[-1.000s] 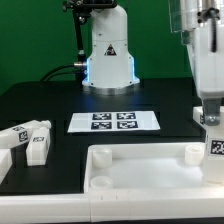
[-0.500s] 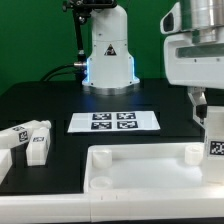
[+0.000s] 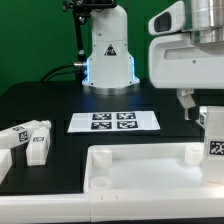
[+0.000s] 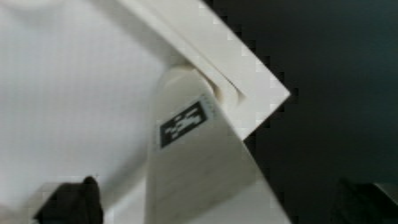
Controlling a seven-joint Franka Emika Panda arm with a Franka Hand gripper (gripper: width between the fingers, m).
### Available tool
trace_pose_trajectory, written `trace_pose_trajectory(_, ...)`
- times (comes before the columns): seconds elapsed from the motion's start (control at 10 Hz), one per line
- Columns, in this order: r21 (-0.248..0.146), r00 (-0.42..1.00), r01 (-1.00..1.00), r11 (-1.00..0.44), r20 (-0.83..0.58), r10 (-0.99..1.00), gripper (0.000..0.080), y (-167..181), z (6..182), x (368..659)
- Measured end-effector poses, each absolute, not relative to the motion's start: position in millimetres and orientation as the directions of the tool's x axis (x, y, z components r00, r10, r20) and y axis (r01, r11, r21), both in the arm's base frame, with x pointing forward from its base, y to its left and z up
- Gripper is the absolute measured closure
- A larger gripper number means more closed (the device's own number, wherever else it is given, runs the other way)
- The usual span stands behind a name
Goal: Assemble desk
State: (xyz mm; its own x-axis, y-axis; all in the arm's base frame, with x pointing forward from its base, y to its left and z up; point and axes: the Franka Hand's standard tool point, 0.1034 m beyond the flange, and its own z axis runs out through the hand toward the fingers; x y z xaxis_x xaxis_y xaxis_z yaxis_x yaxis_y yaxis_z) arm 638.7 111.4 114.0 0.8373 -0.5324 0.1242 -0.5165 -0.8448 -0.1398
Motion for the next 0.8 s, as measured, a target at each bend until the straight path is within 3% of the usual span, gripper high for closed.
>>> trace_pose_trajectory(0.2,-0.092,0.924,-0.341,-0.935,0.149,-0.352,0.0151,126.2,111.1,635.0)
trace_pose_trajectory(0.3,-0.096,0.921,-0.351,-0.932,0.147,-0.362,0.0151,127.0,110.9,634.8)
trace_pose_trajectory(0.4,-0.099,0.911,-0.374,-0.922,0.145,-0.386,0.0272,125.0,110.9,635.2)
trace_pose_trajectory(0.5,-0.098,0.912,-0.374,-0.922,0.145,-0.385,0.0272,124.9,110.8,635.2)
trace_pose_trajectory(0.6,-0.098,0.911,-0.375,-0.922,0.145,-0.386,0.0472,124.7,110.8,635.2)
trace_pose_trajectory(0.8,-0.122,0.803,-0.573,-0.810,0.115,-0.585,0.0500,118.7,109.3,633.6)
